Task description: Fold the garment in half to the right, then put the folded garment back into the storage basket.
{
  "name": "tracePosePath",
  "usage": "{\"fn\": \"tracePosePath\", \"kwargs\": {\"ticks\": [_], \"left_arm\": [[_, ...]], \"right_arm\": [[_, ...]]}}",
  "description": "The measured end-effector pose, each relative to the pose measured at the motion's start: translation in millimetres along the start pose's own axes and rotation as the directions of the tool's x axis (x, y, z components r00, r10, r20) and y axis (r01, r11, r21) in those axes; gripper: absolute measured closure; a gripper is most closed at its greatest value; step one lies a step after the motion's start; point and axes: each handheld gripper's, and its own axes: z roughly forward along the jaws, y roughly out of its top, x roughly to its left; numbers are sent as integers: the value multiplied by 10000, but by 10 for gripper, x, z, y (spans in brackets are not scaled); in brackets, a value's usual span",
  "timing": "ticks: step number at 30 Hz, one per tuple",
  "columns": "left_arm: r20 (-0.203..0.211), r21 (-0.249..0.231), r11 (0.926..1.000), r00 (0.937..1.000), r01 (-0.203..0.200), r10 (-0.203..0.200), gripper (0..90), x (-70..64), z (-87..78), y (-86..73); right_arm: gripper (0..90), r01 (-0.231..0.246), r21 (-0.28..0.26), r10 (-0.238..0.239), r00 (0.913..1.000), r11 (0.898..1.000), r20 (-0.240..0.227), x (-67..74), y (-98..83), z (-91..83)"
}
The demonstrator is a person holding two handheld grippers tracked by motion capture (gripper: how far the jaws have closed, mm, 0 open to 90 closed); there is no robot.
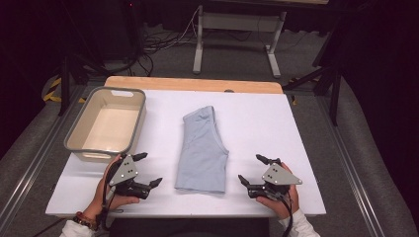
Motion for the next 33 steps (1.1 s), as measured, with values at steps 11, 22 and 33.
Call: {"fn": "tracePosePath", "kwargs": {"ticks": [11, 22, 33], "left_arm": [[89, -90, 9999, 9999, -89, 90, 69, -4, 15, 40], [194, 266, 9996, 9998, -23, 18, 75, -46, 74, 89], [1050, 139, 9972, 9917, 733, -744, 93, -101, 199, 195]], "right_arm": [[137, -111, 61, 110, 9999, 9999, 34, -13, -6, -13], [146, -398, 459, 381, 9986, 9982, 365, -133, 42, 102], [144, -1028, 52, 1029, 9946, 9947, -156, -315, 434, 437]]}}
